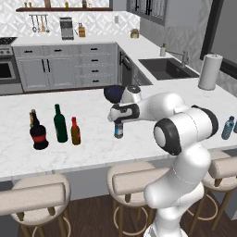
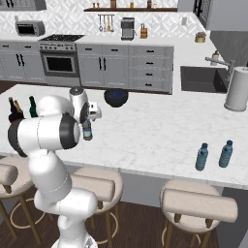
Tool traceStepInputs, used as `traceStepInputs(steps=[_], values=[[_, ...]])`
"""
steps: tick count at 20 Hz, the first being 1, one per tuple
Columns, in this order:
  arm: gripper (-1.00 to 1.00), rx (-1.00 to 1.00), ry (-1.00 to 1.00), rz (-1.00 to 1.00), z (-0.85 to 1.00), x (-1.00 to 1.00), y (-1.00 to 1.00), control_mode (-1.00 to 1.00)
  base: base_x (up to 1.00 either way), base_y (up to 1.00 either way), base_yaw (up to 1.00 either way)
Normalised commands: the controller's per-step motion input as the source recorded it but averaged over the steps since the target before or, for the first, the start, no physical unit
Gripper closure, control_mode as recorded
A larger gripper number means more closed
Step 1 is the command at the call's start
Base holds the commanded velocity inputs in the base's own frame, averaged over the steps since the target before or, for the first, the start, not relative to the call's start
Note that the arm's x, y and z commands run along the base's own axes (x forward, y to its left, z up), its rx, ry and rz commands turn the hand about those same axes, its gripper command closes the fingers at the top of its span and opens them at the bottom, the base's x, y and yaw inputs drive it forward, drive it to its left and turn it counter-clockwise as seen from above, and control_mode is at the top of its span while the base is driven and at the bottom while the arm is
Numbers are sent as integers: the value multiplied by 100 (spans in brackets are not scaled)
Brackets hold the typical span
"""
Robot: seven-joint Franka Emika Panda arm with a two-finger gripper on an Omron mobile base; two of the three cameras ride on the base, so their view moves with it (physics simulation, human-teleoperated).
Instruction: Move the plastic bottles in the middle to the plastics group, and the glass bottles in the middle to the glass group.
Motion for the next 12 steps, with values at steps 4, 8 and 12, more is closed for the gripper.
traceStepInputs(steps=[4,8,12], values=[[-100,0,0,0,-4,15,0,-100,0,0,0],[-100,0,0,0,-5,16,0,-100,0,0,0],[-100,0,0,0,-10,12,0,-100,0,0,0]])
